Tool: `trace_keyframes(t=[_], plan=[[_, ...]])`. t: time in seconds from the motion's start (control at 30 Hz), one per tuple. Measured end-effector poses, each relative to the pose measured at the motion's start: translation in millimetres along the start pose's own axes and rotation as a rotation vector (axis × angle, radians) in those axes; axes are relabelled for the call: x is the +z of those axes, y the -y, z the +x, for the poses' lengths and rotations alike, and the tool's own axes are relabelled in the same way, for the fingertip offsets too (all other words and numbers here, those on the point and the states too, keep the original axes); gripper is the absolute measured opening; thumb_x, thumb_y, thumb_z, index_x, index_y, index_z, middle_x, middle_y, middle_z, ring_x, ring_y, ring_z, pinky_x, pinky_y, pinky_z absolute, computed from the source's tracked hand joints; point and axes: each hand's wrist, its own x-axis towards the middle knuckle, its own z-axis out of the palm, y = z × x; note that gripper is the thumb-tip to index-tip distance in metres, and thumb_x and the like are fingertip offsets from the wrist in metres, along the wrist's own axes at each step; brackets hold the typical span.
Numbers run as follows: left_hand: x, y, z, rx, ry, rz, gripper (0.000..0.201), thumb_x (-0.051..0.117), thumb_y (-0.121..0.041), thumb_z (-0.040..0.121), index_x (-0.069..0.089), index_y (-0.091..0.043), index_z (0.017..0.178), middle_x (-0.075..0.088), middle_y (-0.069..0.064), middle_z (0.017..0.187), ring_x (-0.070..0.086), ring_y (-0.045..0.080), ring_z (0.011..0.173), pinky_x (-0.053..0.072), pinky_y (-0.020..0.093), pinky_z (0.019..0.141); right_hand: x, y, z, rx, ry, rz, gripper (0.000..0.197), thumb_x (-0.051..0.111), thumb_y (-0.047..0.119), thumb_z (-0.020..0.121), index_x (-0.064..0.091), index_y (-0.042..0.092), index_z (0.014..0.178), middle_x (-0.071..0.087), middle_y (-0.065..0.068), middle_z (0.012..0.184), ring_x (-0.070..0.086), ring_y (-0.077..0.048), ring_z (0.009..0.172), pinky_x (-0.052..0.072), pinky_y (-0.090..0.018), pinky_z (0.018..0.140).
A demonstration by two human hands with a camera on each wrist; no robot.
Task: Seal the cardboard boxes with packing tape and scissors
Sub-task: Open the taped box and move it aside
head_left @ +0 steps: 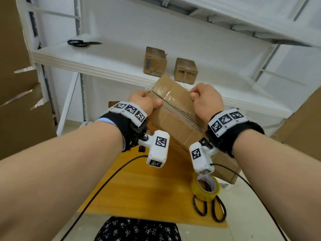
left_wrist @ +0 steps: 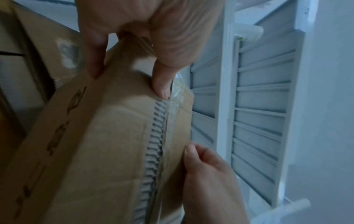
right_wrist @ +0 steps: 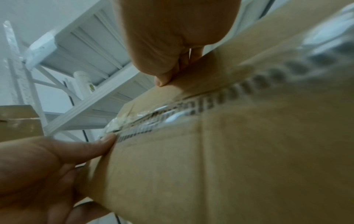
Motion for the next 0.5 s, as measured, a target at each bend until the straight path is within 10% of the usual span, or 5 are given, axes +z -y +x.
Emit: trace_keyframes(t=[0.37, 0.5], plan=[[-9.0, -100.2, -50.2, 0.415, -0.093, 0.145, 0.041, 0.082, -0.015, 0.074, 0.066, -0.021, 0.111, 0.070, -0.006, 0.094, 0.066, 0.011, 0.078, 0.055, 0.024, 0.072, -74.2, 41.9, -0.2, -0.026, -0.160, 0.288, 0.003, 0.053, 0.026, 0.099, 0.056, 0.025, 0.099, 0.061, 0.002, 0.096, 0.055, -0.017, 0.086, 0.036, -0.025, 0.074], [-12.7, -126.3, -67.0, 0.613, -0.191, 0.327, 0.045, 0.087, -0.023, 0.067, 0.068, -0.029, 0.108, 0.071, -0.008, 0.095, 0.067, 0.014, 0.089, 0.055, 0.030, 0.087, -90.0, 54.9, -5.2, 0.022, -0.190, 0.470, 0.006, 0.056, 0.028, 0.096, 0.052, 0.026, 0.099, 0.065, 0.000, 0.092, 0.063, -0.019, 0.084, 0.053, -0.036, 0.075]])
